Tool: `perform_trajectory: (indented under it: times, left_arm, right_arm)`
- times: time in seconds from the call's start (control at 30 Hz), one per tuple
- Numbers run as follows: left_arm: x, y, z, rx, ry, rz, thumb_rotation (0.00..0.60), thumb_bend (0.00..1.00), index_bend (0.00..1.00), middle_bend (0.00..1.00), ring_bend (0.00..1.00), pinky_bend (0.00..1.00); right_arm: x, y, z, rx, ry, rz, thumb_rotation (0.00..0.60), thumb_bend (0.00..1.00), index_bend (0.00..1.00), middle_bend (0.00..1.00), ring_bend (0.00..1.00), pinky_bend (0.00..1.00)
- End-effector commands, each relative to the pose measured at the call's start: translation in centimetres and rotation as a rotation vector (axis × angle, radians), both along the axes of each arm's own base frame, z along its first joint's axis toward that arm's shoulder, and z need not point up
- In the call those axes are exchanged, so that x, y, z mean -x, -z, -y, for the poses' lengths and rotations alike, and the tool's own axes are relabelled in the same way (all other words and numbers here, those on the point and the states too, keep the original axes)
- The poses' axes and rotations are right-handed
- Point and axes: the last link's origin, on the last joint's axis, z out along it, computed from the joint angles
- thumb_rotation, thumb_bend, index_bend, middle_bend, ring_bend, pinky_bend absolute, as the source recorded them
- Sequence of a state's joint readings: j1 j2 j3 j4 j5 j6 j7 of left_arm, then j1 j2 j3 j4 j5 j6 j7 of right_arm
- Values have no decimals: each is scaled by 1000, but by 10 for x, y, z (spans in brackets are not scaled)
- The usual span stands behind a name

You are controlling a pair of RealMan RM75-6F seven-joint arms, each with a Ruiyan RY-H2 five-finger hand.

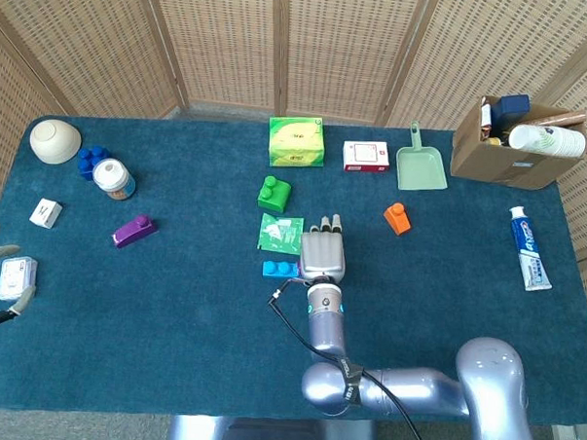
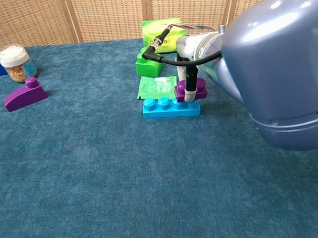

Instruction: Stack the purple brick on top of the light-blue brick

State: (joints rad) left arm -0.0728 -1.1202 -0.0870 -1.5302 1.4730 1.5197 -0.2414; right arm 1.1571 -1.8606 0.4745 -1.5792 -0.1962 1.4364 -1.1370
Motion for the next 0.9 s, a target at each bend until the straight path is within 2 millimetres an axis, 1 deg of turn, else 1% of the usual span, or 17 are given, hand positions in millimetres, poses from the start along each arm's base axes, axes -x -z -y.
perform_trajectory:
  times: [0.03, 0.63, 0.9]
  left_arm:
    - [0, 1, 0, 3, 0, 2, 325, 379, 258, 18, 0, 0]
    - [7, 2, -1, 8, -14, 10, 334, 379, 258, 14, 0, 0]
    - [8, 3, -2, 11, -19, 12, 331, 378, 258, 13, 0, 0]
  right_arm:
    - [-1, 2, 0, -4, 3, -6, 600, 165, 569, 297, 105, 84]
    - [-8, 18, 6, -16, 14, -36, 600, 160, 566, 296, 105, 89]
    - [-8, 19, 10, -12, 20, -48, 600, 158, 565, 294, 105, 89]
